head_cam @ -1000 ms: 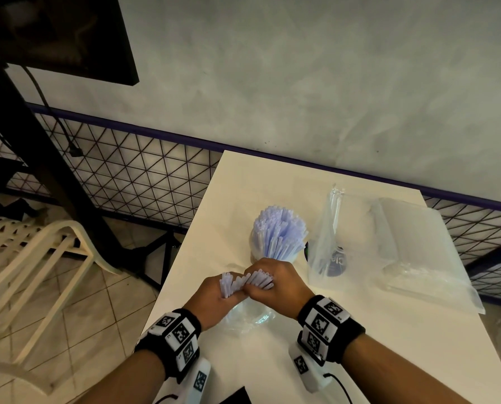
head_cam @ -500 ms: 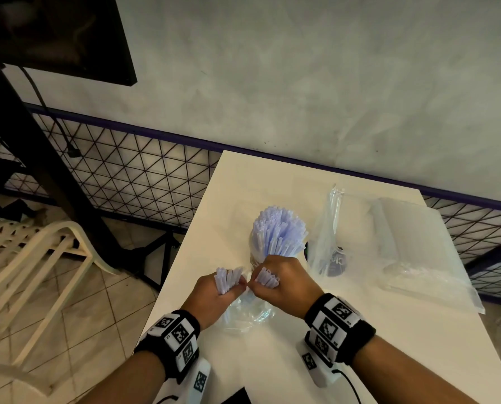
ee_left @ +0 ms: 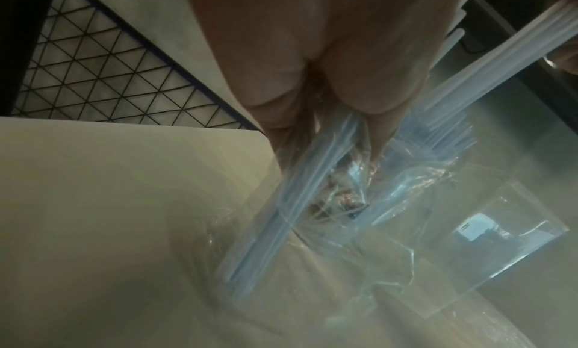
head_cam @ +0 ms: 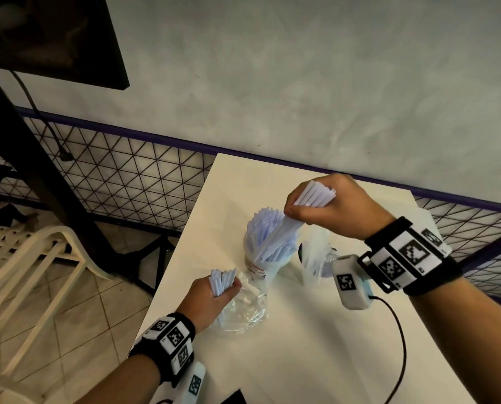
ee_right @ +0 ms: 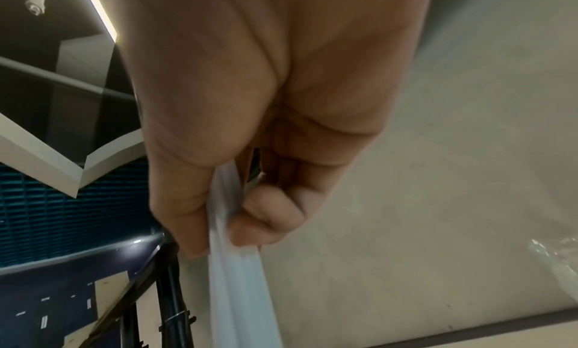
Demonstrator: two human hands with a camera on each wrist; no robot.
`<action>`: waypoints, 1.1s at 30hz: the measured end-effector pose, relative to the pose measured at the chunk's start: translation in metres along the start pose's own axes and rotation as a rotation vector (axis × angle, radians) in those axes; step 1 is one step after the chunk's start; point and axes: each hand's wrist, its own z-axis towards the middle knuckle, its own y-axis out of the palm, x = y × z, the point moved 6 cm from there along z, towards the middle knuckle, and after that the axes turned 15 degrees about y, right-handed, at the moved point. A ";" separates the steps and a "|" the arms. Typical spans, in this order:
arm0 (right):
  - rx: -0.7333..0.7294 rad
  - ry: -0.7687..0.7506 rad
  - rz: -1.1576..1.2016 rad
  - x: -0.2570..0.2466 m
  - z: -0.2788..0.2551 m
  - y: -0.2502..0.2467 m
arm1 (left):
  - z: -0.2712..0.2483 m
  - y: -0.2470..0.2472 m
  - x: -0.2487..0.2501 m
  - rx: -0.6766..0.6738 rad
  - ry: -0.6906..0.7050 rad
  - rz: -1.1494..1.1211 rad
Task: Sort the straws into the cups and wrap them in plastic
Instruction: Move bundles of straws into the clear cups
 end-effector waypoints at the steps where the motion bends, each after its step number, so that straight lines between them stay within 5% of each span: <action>1: 0.004 -0.002 -0.017 -0.001 0.003 -0.002 | 0.000 0.000 0.000 0.003 -0.003 0.004; 14: -0.093 0.067 -0.212 0.027 0.037 0.048 | -0.003 0.001 -0.001 0.002 -0.046 -0.038; 18: -0.004 0.097 -0.072 0.038 0.037 0.052 | -0.004 0.000 0.000 0.007 -0.043 -0.015; 22: 0.124 -0.049 0.060 0.029 0.026 0.045 | -0.005 0.000 0.001 0.004 -0.036 0.012; 27: 0.116 -0.296 -0.333 0.020 0.011 0.082 | -0.005 0.001 0.003 0.006 -0.034 0.013; 33: 0.121 -0.243 -0.340 0.045 0.008 0.108 | -0.007 0.000 0.001 0.022 -0.053 0.000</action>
